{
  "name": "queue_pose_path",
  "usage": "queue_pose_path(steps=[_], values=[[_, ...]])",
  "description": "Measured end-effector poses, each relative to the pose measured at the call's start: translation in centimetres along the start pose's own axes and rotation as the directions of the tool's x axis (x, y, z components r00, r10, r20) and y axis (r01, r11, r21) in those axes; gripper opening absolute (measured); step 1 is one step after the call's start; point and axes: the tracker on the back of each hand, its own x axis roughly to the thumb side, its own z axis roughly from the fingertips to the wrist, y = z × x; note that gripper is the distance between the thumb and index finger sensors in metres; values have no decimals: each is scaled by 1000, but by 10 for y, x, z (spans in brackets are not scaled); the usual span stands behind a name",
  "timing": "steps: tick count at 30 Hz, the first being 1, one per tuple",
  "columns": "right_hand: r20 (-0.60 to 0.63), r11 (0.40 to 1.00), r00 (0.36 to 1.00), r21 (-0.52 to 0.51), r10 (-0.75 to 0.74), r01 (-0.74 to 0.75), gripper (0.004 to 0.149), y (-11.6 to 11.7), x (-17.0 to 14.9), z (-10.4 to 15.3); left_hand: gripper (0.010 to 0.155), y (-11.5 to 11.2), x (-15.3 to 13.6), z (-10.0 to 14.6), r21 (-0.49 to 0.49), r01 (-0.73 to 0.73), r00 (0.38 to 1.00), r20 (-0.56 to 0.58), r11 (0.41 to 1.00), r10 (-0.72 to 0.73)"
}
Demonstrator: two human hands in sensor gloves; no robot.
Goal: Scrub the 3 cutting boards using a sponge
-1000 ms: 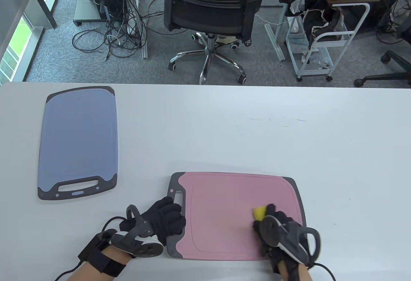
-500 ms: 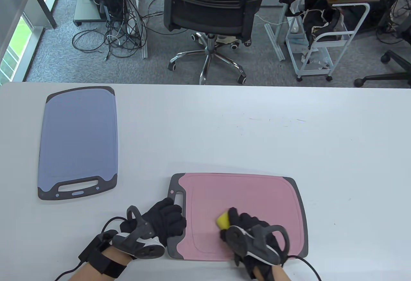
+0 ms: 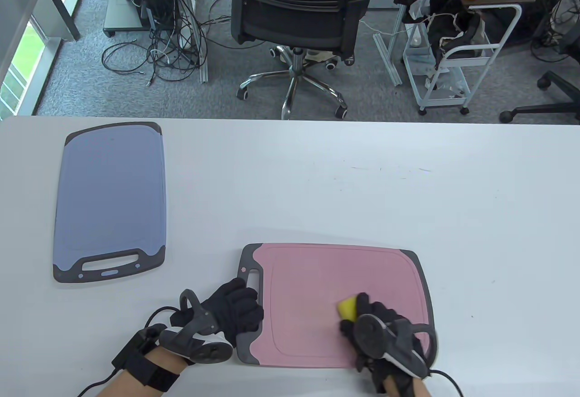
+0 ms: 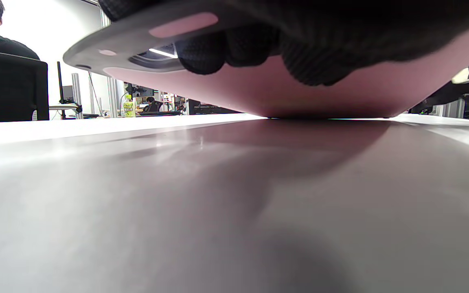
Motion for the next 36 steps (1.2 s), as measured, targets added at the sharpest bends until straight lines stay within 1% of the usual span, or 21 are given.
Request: queue_pose_path(steps=[1, 4, 6, 8, 10, 12, 13, 15, 17, 19, 20, 21, 22, 23, 24, 25, 28, 30, 33, 35, 36], values=[[83, 1000, 996, 3, 19, -20, 73, -1, 31, -6, 50, 0, 0, 0, 0, 1, 1000, 0, 1000, -1], [270, 996, 959, -3, 85, -88, 74, -4, 89, -14, 50, 0, 0, 0, 1, 2, 1000, 0, 1000, -2], [256, 992, 958, -4, 125, -128, 74, -5, 97, -16, 50, 0, 0, 1, 3, 0, 1000, -4, 1000, 0], [227, 994, 969, 24, 97, -105, 73, -6, 81, -14, 50, 0, 0, 1, 4, -3, 1000, -4, 1000, 3], [122, 998, 991, 21, 63, -66, 73, -4, 51, -8, 50, 1, 0, 0, 3, 3, 1000, -2, 1000, -3], [-26, 996, 996, 24, 87, -86, 72, 0, -5, 7, 50, 0, 1, 0, -2, 4, 1000, -1, 1000, -4], [-85, 996, 992, 23, 88, -87, 72, 1, -23, 12, 51, 0, 1, 0, -4, 4, 1000, -1, 1000, -4], [-284, 996, 955, 51, 86, -74, 72, 5, -79, 32, 51, 0, 0, 0, -9, 2, 1000, -3, 1000, -2], [-451, 996, 888, 51, 84, -68, 72, 8, -124, 51, 51, 0, 0, 0, -10, -1, 1000, -4, 1000, 1], [-554, 998, 832, 60, 34, -1, 72, 8, -148, 61, 51, 0, 1, 0, -9, 0, 1000, -4, 1000, 0], [-562, 998, 827, 42, -18, 50, 72, 8, -151, 62, 51, 0, 0, 0, -9, -1, 1000, -3, 1000, 1], [-552, 997, 832, 9, -57, 75, 72, 9, -147, 59, 51, 0, 0, 0, -7, -1, 1000, -4, 1000, 1], [-532, 1000, 847, 13, 12, -6, 72, 9, -136, 54, 51, 0, 0, 0, -8, -4, 1000, -6, 1000, 4], [-467, 997, 881, 28, 71, -66, 72, 8, -124, 48, 51, 0, 0, 0, -8, -5, 1000, -6, 1000, 5], [-396, 997, 915, 26, 79, -74, 73, 8, -110, 42, 51, 0, 0, 0, -8, -2, 1000, -5, 1000, 2], [-305, 998, 950, 9, 61, -61, 72, 6, -87, 33, 51, 0, 1, 0, -9, 0, 1000, -4, 1000, 0], [-71, 999, 997, -19, 41, -42, 72, 5, -15, 14, 50, 0, 1, 0, -10, 2, 1000, -2, 1000, -2], [90, 998, 994, -21, 65, -63, 73, 2, 37, 7, 50, 0, 1, 0, -9, 7, 1000, -1, 1000, -7], [269, 995, 958, -38, 101, -95, 73, 2, 92, 5, 51, 0, 1, 0, -9, 9, 1000, 1, 1000, -9], [279, 989, 949, -63, 147, -135, 73, 2, 102, 6, 51, 0, 1, -1, -10, 6, 1000, 1, 1000, -6], [271, 986, 948, -55, 165, -156, 73, 1, 97, 7, 51, 0, 1, 0, -10, 5, 1000, 1, 1000, -5]])
